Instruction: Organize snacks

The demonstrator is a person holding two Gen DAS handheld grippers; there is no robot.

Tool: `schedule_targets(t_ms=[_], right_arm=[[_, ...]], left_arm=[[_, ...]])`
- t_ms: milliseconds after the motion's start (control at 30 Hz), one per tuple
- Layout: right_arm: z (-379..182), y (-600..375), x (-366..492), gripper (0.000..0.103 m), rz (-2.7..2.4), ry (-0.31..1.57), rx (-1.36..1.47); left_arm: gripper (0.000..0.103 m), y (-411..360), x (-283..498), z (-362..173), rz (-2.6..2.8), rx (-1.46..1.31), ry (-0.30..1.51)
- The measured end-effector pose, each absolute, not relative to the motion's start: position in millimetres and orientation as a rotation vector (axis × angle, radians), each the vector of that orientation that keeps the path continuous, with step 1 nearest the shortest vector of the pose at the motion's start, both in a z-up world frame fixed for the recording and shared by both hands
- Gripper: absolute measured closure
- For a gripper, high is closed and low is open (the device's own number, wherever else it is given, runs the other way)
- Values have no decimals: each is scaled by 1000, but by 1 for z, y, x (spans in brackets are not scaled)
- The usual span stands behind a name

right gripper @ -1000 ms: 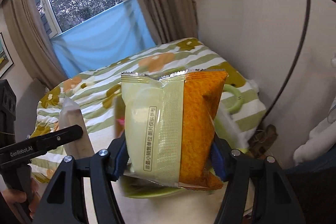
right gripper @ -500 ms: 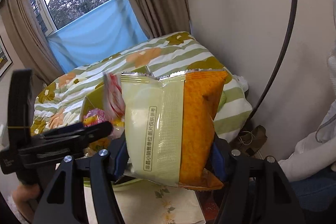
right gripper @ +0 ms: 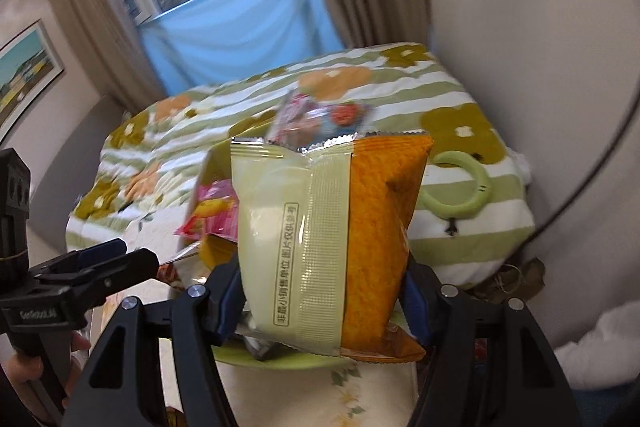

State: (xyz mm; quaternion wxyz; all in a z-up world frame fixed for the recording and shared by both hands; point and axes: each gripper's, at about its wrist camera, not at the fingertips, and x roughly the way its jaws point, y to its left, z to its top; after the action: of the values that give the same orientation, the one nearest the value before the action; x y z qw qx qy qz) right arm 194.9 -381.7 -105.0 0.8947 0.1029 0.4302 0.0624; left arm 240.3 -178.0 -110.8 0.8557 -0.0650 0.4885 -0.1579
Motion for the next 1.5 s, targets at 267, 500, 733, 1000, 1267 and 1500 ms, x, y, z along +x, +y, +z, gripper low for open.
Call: schedule_targets(t_ms=[267,500,733,1000,1267,1500], right_arm=[[-120,-376,206,0,120,891,152],[-123,-374,194,0,98,923,126],[-96,-355,165,0,95,873,95],[-35,-311,108,0,54,740,30],[-5,-267,42,0,12,648,-8],[-1,-251,16,0,-4,628,-1]], left_arm=[[1,-156,231,-114,-235,-90,1026],[1,-144,216,-127,-206,-106,1049],[1,-129,189,-96,-185,-79,963],[1,-86,118,-28,-114,-19,738],[1,-42,43,9,-77,35,582],[1,-22,20,9,-77,26,568]])
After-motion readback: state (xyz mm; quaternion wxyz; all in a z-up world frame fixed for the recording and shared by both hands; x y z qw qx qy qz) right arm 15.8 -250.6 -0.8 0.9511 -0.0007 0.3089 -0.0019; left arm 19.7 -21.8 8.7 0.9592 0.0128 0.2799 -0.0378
